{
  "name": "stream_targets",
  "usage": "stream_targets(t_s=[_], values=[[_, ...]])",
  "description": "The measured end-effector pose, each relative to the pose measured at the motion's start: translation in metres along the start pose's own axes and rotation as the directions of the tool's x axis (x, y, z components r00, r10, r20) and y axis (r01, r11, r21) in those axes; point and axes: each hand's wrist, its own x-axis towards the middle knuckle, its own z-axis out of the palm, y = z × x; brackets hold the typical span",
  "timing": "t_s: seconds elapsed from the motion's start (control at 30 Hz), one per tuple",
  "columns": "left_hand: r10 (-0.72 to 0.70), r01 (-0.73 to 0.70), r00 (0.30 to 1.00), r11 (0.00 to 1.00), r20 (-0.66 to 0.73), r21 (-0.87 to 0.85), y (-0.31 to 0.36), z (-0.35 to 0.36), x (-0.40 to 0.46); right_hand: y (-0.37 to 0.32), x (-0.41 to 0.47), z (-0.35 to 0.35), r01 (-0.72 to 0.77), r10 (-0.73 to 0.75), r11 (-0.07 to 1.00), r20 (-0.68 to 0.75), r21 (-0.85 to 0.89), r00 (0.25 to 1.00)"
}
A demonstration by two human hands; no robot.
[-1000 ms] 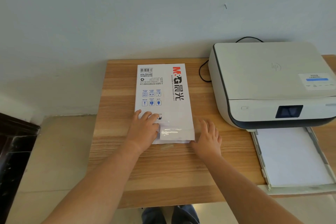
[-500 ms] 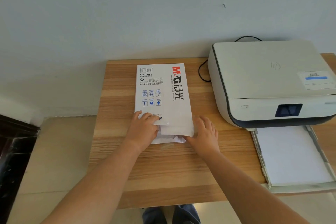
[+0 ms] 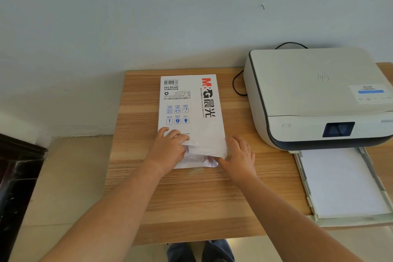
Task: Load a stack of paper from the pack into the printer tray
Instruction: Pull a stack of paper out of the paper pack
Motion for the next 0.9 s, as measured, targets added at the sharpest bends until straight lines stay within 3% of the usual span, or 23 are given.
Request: stream_targets(t_s=[0.37,0.67,0.9], values=[[0.101,-0.093,0.981,0.994,-0.164,0.054,0.007,0.008,0.002,0.0,0.0,0.002,0.002,-0.002,1.0,-0.015,0.013,1.0],[0.114,-0.101,0.985,0.99,-0.13,0.096,0.018,0.006,-0.015,-0.002,-0.003,-0.002,0.002,-0.003,0.998,0.012,0.058,1.0],[0.098,-0.083,0.975,0.993,-0.201,0.082,0.038,0.008,-0.04,0.005,-0.023,-0.006,0.012,-0.018,0.994,0.055,0.109,0.998]])
